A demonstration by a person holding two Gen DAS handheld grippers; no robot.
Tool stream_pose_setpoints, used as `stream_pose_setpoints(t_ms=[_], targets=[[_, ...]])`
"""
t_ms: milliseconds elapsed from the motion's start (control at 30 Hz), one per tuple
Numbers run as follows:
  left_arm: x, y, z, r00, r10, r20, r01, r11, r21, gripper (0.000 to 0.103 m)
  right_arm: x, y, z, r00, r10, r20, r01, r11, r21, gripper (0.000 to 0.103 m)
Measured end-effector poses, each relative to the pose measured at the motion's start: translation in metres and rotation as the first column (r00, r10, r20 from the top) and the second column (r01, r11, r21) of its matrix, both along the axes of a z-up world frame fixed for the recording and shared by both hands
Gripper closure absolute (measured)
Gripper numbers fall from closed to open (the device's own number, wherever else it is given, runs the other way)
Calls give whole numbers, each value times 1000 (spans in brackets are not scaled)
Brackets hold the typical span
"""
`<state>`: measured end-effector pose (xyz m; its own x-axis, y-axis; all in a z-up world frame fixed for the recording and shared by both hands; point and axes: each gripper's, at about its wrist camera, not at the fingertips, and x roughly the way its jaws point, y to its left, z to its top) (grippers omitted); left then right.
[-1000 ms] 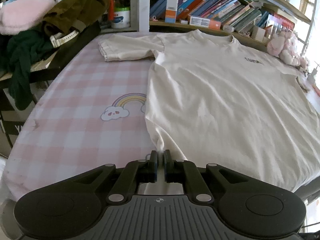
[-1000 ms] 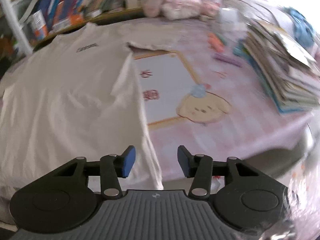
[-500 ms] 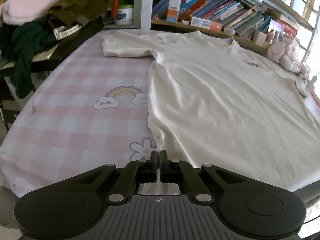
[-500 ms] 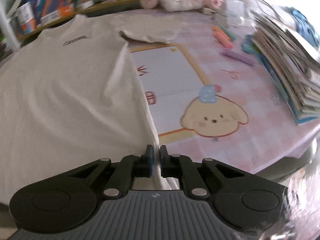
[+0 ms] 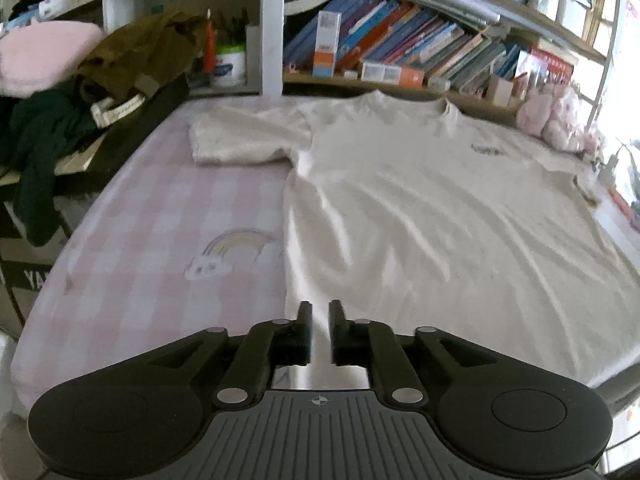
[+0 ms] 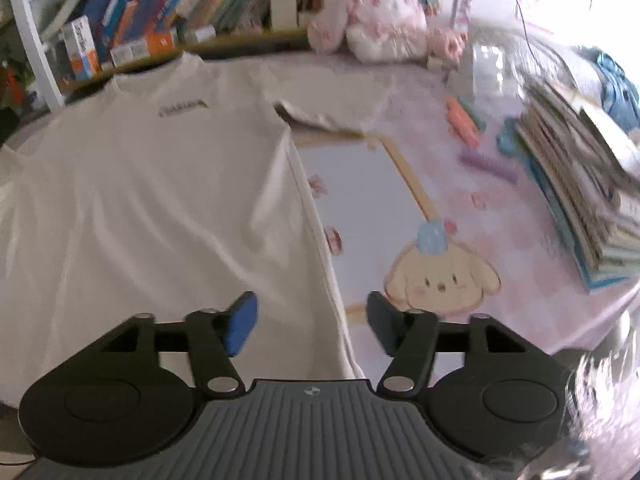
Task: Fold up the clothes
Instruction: 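Pull the hem taut with both grippers to smooth the shirt, then open, then move the open right gripper over the shirt toward the sleeve nearest it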
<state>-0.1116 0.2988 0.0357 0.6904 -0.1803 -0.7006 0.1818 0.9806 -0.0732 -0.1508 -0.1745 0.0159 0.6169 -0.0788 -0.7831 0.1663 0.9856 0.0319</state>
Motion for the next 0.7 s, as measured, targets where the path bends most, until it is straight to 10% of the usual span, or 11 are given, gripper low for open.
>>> stream_pose_setpoints(t_ms=[300,567,700], targets=[[7,-29,0,999,-49,13,49,999,-13,84,4,29,-5,1000,-7,7,7,999,51,25],[0,-61,7,996,-80,42,80,997,-3,31,-14,59,-8,999,-21,48,21,1000,2,17],[-5,-77,9,994,-92,57,90,995,45,24,-21,70,-3,995,-21,94,23,1000,-19,15]])
